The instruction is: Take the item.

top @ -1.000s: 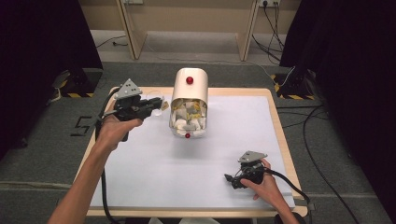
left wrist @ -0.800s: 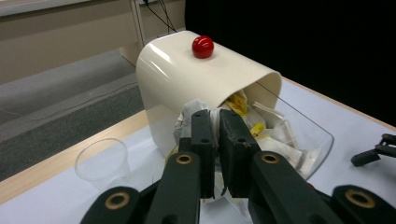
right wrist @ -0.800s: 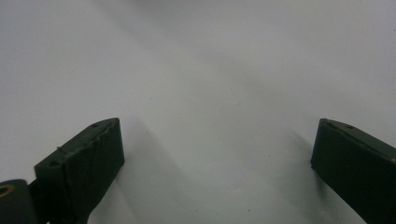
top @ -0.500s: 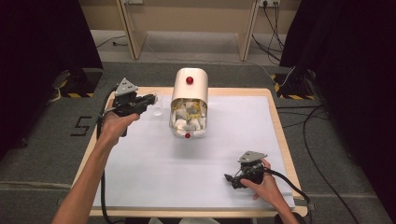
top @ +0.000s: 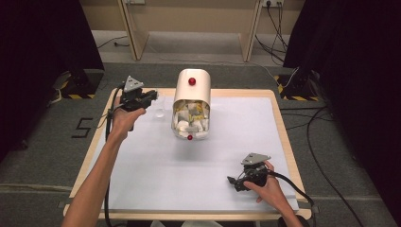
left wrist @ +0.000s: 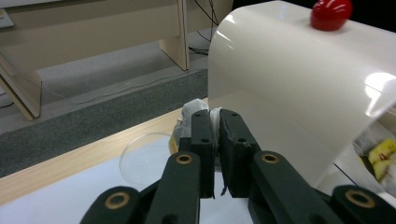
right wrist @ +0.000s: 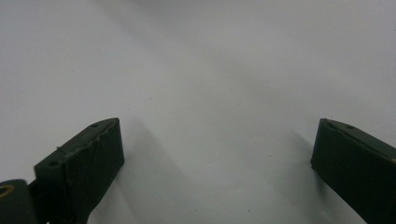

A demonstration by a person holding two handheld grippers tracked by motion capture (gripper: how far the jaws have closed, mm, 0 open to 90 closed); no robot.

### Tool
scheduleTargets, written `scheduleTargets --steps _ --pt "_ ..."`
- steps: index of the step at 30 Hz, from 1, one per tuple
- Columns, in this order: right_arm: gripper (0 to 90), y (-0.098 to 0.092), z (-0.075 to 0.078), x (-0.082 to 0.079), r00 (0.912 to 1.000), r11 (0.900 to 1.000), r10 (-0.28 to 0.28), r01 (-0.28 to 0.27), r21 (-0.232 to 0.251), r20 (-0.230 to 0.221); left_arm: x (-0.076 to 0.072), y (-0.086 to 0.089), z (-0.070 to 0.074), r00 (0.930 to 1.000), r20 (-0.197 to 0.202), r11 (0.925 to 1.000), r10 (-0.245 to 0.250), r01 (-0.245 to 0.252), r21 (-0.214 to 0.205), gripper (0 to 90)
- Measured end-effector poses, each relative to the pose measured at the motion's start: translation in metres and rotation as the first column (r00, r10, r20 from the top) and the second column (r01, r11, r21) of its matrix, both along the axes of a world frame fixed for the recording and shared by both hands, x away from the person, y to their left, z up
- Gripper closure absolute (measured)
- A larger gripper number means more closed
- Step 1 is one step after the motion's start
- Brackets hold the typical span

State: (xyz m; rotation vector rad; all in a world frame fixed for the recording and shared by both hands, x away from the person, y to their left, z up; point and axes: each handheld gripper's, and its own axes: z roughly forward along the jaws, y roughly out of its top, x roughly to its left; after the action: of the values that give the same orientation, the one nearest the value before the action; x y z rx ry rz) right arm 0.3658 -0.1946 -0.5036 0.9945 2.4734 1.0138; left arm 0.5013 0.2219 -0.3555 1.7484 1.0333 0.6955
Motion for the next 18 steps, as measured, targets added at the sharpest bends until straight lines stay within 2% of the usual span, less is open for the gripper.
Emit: scheduleTargets --steps 10,18 --pt "2.9 0.000 0.000 0.000 1.0000 1.0000 0.001 -0.001 -0.001 0.001 0.020 -0.003 -0.011 0.9995 -0.016 0.9996 0.028 -0.028 0.005 83.9" --pt "2.9 0.000 0.000 0.000 1.0000 1.0000 0.003 -0.003 -0.001 0.002 0.029 -0.001 -0.020 0.9987 -0.021 0.9989 0.046 -0.046 -0.007 83.9"
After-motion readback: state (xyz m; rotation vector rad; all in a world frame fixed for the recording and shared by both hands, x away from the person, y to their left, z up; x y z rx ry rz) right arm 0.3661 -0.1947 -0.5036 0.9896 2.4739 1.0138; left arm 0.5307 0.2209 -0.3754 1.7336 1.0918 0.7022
